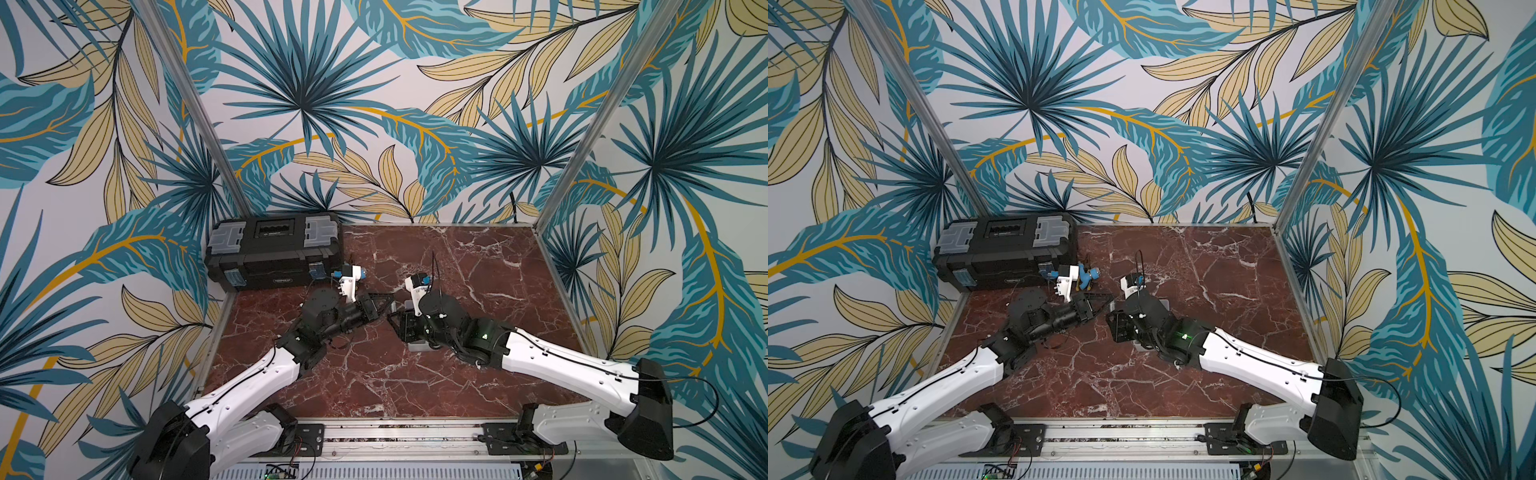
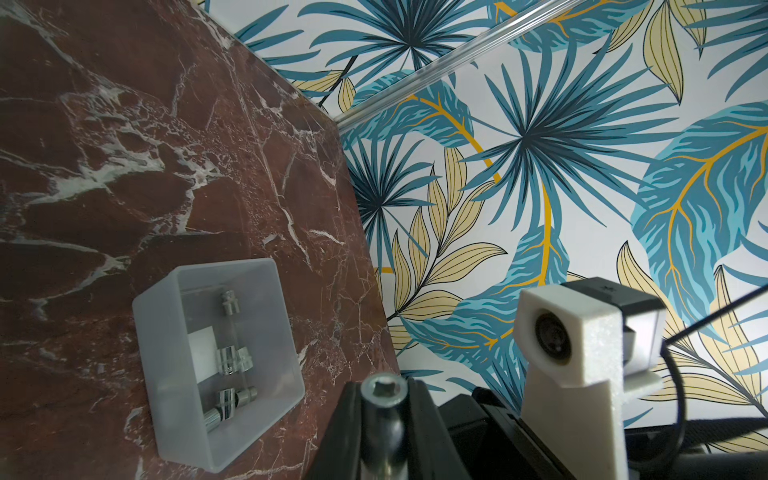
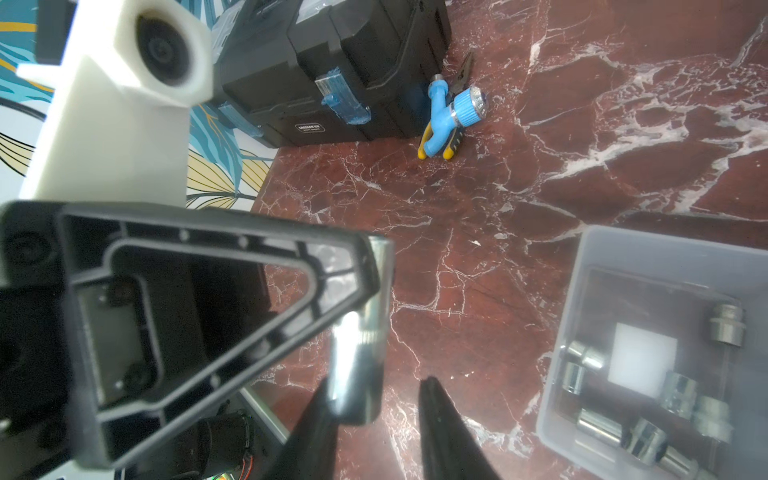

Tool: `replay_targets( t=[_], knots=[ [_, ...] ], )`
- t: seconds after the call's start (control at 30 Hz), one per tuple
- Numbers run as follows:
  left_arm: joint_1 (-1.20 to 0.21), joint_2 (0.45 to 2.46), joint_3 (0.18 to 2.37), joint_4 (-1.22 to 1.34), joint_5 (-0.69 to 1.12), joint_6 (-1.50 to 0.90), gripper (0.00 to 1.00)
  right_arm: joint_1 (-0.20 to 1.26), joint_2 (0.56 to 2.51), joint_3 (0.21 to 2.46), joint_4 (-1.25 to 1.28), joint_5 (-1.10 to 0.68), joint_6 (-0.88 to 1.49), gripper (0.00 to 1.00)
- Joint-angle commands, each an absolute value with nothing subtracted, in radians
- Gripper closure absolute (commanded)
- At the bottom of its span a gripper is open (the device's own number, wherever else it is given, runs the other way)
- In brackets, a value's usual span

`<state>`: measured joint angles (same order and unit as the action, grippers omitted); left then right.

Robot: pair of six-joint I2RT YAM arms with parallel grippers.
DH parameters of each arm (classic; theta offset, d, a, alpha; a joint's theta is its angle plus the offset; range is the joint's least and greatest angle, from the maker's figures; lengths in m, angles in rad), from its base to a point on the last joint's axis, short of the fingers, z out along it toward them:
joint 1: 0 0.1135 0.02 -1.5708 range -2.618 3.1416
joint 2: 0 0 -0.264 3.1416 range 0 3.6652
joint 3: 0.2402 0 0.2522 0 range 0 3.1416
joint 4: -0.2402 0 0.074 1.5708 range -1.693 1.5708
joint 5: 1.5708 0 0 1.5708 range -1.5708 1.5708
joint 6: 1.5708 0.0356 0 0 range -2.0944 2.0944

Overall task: Put the socket on the desktop into the storage box
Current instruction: Pick up the socket head at the center of the board.

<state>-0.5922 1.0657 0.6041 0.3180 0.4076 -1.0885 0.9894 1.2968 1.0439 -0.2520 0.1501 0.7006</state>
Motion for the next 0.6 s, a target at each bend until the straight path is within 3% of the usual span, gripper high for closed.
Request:
replay_targets(
  t=[0.0, 0.2, 0.37, 0.57],
  knots=[
    [-0.597, 1.054, 0.568, 0.278, 0.453, -1.06, 1.0, 0.975, 1.309, 1.085, -0.208, 0.226, 0.684, 0.66],
    [-0.597, 1.054, 0.563, 0.276, 0.461, -1.051, 1.0, 0.974, 1.32, 1.087, -0.208, 0.227, 0.686, 0.67],
    [-0.597, 1.054, 0.555, 0.27, 0.46, -1.046, 1.0, 0.975, 1.313, 1.082, -0.183, 0.202, 0.68, 0.59],
    [-0.597, 1.052, 0.548, 0.262, 0.459, -1.042, 1.0, 0.974, 1.29, 1.065, -0.158, 0.196, 0.679, 0.59]
  ],
)
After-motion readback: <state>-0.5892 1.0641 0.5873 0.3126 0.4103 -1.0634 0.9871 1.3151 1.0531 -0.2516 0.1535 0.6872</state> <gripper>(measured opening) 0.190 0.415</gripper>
